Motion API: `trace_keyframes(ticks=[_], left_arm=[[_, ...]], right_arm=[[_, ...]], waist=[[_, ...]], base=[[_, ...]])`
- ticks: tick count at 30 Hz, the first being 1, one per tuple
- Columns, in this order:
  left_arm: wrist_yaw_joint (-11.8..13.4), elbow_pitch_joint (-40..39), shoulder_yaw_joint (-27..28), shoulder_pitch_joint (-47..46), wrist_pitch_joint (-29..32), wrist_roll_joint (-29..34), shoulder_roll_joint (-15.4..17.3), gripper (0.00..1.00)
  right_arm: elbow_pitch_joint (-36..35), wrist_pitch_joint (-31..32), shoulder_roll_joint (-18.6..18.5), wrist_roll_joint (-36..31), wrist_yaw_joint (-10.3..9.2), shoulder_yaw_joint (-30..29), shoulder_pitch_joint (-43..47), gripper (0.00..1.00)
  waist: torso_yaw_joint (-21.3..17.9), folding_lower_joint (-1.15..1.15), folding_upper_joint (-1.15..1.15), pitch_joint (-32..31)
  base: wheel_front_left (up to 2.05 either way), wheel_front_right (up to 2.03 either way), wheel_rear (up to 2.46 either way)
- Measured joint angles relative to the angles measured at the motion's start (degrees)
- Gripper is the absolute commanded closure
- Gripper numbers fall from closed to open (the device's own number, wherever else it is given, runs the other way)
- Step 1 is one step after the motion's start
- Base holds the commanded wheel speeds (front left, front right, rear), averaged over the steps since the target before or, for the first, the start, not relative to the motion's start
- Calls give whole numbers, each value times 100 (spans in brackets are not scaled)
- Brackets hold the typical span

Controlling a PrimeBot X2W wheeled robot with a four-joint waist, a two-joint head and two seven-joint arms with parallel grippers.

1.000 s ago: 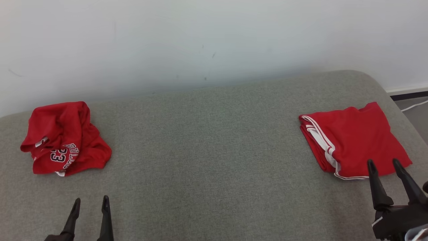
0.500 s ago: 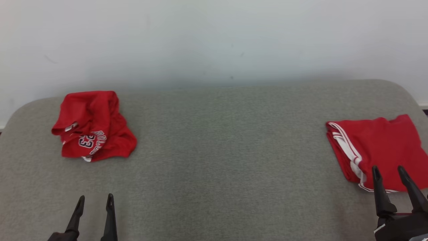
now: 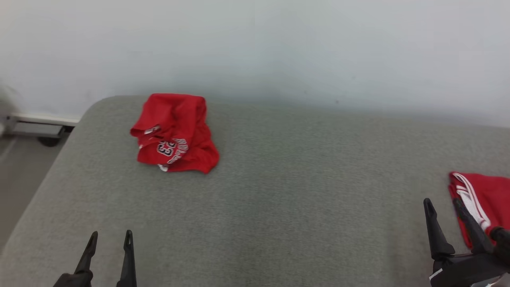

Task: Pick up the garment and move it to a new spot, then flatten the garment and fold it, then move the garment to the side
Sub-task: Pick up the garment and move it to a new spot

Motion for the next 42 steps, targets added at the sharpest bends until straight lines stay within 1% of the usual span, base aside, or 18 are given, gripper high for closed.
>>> trace_keyframes(ticks=[2,6,10,14,19,25,27,30,33,36,39,42], left_arm=[[0,-1,-11,-1,44,0,20,0],[-8,-2,-105,-13,101,9,24,0],[-10,-12,-93,-8,177,9,45,0],[-8,-75,-1,95,196,1,146,0],[-8,-109,-4,140,245,0,141,0],[-8,-148,-15,224,280,-2,135,0],[-8,-160,-29,223,293,-2,123,0],[-10,-167,-46,219,299,-18,105,0],[-153,-137,-52,132,369,-69,124,0],[-323,-103,-82,-243,441,-120,165,0],[-619,-11,-175,-863,563,-129,278,0],[-970,238,-230,-1651,754,-389,326,0]], right_arm=[[16,0,35,-2,44,2,-9,0],[32,0,103,-38,49,-38,8,0],[46,0,172,-101,94,-37,8,0],[79,0,274,-143,142,44,-4,0],[129,0,289,-174,192,35,-1,0],[170,0,334,-221,202,-2,3,0],[180,0,345,-247,244,-16,3,0],[194,0,353,-264,252,-32,4,0],[204,0,354,-302,294,-60,4,0],[212,0,354,-318,316,-88,4,0],[208,0,348,-352,344,-120,5,0],[210,0,343,-368,380,-116,-2,0]], waist=[[165,0,0,-25],[497,0,0,-77],[811,0,0,-129],[1024,0,0,-190],[1101,0,0,-264],[1089,0,0,-265],[1085,0,0,-261],[1081,0,0,-253],[1076,0,0,-244],[1072,0,0,-234],[1071,0,0,-203],[1066,0,0,-152]], base=[[0,0,0],[0,0,0],[0,0,0],[0,0,0],[0,0,0],[0,0,0],[0,0,0],[0,0,0],[0,0,0],[0,0,0],[0,0,0],[0,0,0]])
